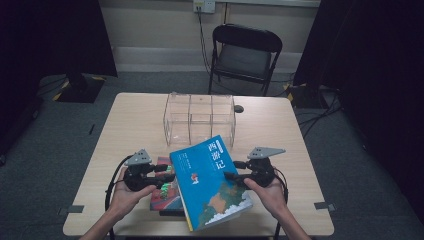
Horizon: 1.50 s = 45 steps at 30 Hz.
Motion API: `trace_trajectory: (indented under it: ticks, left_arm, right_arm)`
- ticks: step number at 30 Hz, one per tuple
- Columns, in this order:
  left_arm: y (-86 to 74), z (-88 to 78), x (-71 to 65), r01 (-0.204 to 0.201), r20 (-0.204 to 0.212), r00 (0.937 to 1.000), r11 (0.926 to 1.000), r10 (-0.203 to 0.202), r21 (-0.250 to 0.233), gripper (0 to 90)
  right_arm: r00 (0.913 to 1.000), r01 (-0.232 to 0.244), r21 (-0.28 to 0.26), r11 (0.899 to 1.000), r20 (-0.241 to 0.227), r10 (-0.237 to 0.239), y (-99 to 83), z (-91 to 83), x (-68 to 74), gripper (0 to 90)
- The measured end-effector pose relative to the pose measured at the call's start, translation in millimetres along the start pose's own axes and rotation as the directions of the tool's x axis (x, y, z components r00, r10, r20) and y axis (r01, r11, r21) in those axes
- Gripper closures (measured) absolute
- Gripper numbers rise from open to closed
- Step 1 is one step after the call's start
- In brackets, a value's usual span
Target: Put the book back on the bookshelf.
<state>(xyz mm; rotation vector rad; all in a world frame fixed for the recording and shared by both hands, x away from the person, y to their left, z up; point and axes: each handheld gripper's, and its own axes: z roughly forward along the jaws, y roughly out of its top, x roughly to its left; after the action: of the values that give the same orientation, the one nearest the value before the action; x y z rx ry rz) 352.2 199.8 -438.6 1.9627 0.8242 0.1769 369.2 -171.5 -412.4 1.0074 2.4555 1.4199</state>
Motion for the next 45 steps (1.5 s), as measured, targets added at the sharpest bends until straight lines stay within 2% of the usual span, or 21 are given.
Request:
trace_trajectory:
  ticks: [2, 4, 5, 7, 9, 10, 13, 17, 20, 22, 23, 26, 28, 30, 31, 35, 39, 43, 45]
  left_arm:
    - [-1.4, 2.0, -2.2, 0.0, -0.02, 0.9998, 0.9999, 0.001, 0.016, 56.2]
    - [-5.5, 7.7, -1.5, -0.016, -0.046, 0.9987, 0.9978, 0.019, 0.064, 57.2]
    - [-7.0, 9.6, -0.4, -0.016, -0.061, 0.998, 0.998, 0.019, 0.062, 58.4]
    - [-6.2, 9.9, 4.0, 0.032, -0.039, 0.9988, 0.9983, -0.03, 0.049, 59.5]
    - [-5.7, 11.8, 7.6, 0.043, -0.022, 0.9989, 0.9983, -0.042, 0.039, 58.9]
    - [-4.7, 12.6, 9.0, 0.03, -0.022, 0.9993, 0.9986, -0.029, 0.044, 59.0]
    - [-1.9, 17.5, 10.7, 0.04, -0.032, 0.9987, 0.9986, -0.039, 0.035, 58.6]
    - [3.0, 25.7, 12.6, 0.058, -0.083, 0.9949, 0.9983, -0.056, 0.012, 58.2]
    - [9.2, 31.7, 13.9, 0.036, -0.127, 0.9914, 0.999, -0.032, 0.026, 56.0]
    - [10.7, 33.6, 13.7, 0.027, -0.137, 0.9903, 0.9991, -0.023, 0.031, 54.6]
    - [11.2, 35.0, 13.9, 0.034, -0.135, 0.9904, 0.9991, -0.03, 0.027, 54.4]
    - [10.8, 35.2, 13.6, 0.035, -0.134, 0.9905, 0.9992, -0.032, 0.022, 53.9]
    - [10.2, 31.6, 14.1, 0.047, -0.102, 0.9938, 0.9987, -0.045, 0.02, 52.6]
    - [8.1, 27.5, 13.8, 0.056, -0.063, 0.9965, 0.9983, -0.055, 0.019, 45.9]
    - [7.2, 26.5, 12.4, 0.052, -0.054, 0.9972, 0.9983, -0.051, 0.024, 44.4]
    - [4.7, 26.3, 7.2, 0.015, -0.08, 0.9967, 0.9991, -0.012, 0.039, 42.6]
    - [0.3, 26.2, 6.8, -0.024, -0.076, 0.9968, 0.9994, 0.025, 0.023, 41.1]
    - [-4.1, 27.2, 1.8, -0.065, -0.119, 0.9908, 0.9979, 0.065, 0.008, 41.0]
    - [-6.0, 27.5, 0.6, -0.065, -0.127, 0.9899, 0.9979, 0.064, -0.006, 41.0]
  right_arm:
    - [1.0, -0.007, -0.005, 1.0, -0.005, 0.007, 2.1, 6.4, -3.8, 42.4]
    - [0.9999, -0.012, -0.005, 1.0, -0.005, 0.012, 0.9, 8.4, -4.1, 40.7]
    - [0.9999, -0.013, 0.0, 1.0, -0.01, 0.013, 0.0, 8.3, -3.8, 38.5]
    - [0.9997, -0.02, 0.004, 1.0, -0.015, 0.02, -1.9, 7.8, -3.2, 37.7]
    - [0.9997, -0.025, 0.002, 1.0, -0.004, 0.025, -2.8, 7.0, -1.5, 37.7]
    - [0.9997, -0.025, 0.006, 1.0, 0.002, 0.025, -2.7, 6.5, -0.7, 37.3]
    - [0.9995, -0.028, 0.013, 1.0, 0.014, 0.028, -4.6, 3.3, 1.5, 35.7]
    - [0.9994, -0.026, 0.013, 1.0, 0.022, 0.026, -9.8, -3.5, 4.6, 35.1]
    - [0.9991, -0.022, 0.012, 1.0, 0.038, 0.021, -12.9, -7.0, 9.4, 34.1]
    - [0.9983, -0.029, 0.016, 0.999, 0.052, 0.028, -14.7, -9.5, 14.1, 32.9]
    - [0.9981, -0.025, 0.023, 0.999, 0.057, 0.024, -15.2, -10.2, 17.1, 29.8]
    - [0.9974, -0.029, 0.021, 0.999, 0.067, 0.027, -18.8, -12.4, 23.2, 28.9]
    - [0.9977, -0.025, 0.013, 1.0, 0.063, 0.024, -20.2, -13.2, 23.2, 28.7]
    - [0.9983, -0.018, 0.008, 1.0, 0.056, 0.017, -19.7, -12.9, 21.6, 27.5]
    - [0.9983, -0.011, 0.003, 1.0, 0.057, 0.011, -19.0, -12.1, 20.4, 27.0]
    - [0.9983, -0.006, -0.002, 1.0, 0.058, 0.007, -13.3, -6.3, 12.9, 24.0]
    - [0.9959, 0.019, -0.019, 1.0, 0.088, -0.017, -3.1, -1.5, 8.3, 22.9]
    - [0.9947, 0.005, -0.027, 1.0, 0.102, -0.002, 4.4, 8.2, 0.2, 22.1]
    - [0.9938, 0.003, -0.018, 1.0, 0.111, -0.001, 3.0, 12.9, -0.5, 19.5]
